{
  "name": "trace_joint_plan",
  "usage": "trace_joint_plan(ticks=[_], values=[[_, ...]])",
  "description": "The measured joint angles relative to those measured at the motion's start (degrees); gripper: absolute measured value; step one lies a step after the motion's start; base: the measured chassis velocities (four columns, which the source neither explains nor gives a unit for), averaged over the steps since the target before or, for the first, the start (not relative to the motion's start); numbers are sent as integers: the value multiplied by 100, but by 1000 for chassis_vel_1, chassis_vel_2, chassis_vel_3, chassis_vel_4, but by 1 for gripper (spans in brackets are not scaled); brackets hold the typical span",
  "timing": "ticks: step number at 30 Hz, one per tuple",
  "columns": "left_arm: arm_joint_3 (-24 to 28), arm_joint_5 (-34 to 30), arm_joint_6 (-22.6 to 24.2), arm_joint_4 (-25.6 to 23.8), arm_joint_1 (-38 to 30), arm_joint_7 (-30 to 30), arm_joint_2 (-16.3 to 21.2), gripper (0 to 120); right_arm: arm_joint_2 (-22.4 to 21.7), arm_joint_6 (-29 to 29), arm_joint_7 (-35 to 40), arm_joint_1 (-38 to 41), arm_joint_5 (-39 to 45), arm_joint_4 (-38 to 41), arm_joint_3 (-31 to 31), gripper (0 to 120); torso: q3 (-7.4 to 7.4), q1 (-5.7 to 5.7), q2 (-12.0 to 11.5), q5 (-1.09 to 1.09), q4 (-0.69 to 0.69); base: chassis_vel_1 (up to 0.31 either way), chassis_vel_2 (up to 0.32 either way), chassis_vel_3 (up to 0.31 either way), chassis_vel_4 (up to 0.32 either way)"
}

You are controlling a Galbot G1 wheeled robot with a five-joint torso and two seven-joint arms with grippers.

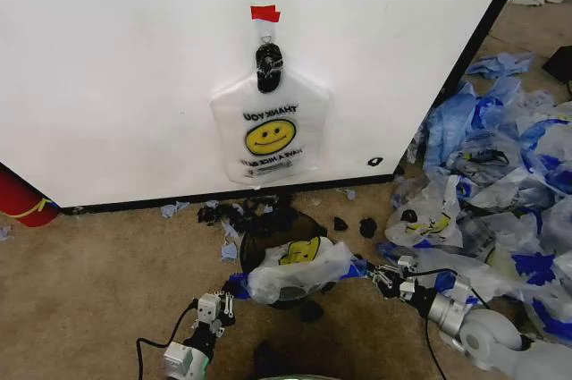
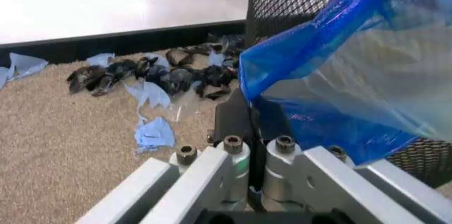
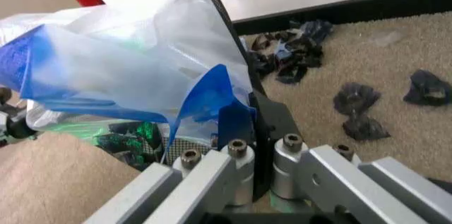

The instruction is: Pick up the garbage bag from the wall and place it over the trash bin.

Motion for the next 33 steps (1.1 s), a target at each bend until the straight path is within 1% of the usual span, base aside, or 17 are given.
trace_joint_plan(ticks=[5, 15, 18, 20, 21, 22, 25, 27, 28, 29, 30, 33], values=[[2, -62, -18, 144, -66, 2, -39, 0, 84, -29, -4, 275, 66, -119, -217, 0, 0, 0, 0, -1, 1, 0, 0, 0, 0], [-42, -105, -52, 167, -64, 4, -74, 0, 221, -19, 11, 507, 40, -296, -473, 0, 0, 0, 0, 0, 0, 0, 0, 0, 0], [-69, -129, -51, 93, -55, 0, -83, 9, 225, 11, 32, 518, 9, -300, -490, 0, 0, 0, 0, 0, 0, 0, 0, 0, 0], [-108, -139, -45, 41, -43, -2, -94, 19, 220, 35, 38, 516, -9, -294, -490, 0, 0, 0, 0, 0, 0, 0, 0, 0, 0], [-120, -140, -43, 17, -28, -3, -91, 25, 210, 39, 37, 510, -13, -280, -484, 4, 0, 0, 0, 0, 0, 0, 0, 0, 0], [-120, -140, -43, 17, -28, -3, -91, 25, 210, 39, 37, 510, -13, -280, -484, 4, 0, 0, 0, 0, 0, 0, 0, 0, 0], [-137, -132, -38, -75, 43, 21, -57, 34, 169, 40, 31, 485, -13, -226, -440, 14, -1, 0, 0, 0, 0, 0, 0, 0, 0], [-158, -96, -33, -159, 116, 44, -35, 46, 125, 43, -12, 432, -45, -193, -362, 25, -1, 0, 0, 0, 1, 0, 0, 0, 0], [-163, -90, -31, -181, 133, 49, -30, 48, 111, 44, -23, 410, -55, -180, -334, 28, -1, 0, 0, 0, 1, 0, 0, 0, 0], [-180, -71, -27, -225, 166, 55, -23, 53, 76, 45, -51, 358, -66, -148, -275, 33, -1, 0, 0, 0, 0, 0, 0, 0, 0], [-180, -71, -27, -225, 166, 55, -23, 53, 76, 45, -51, 358, -66, -148, -275, 33, -1, 0, 0, 0, 0, 0, 0, 0, 0], [-213, -32, -15, -308, 232, 62, 7, 66, -8, 47, -150, 242, -137, -94, -138, 44, -1, 0, 0, -1, 0, 0, 0, 0, 0]])
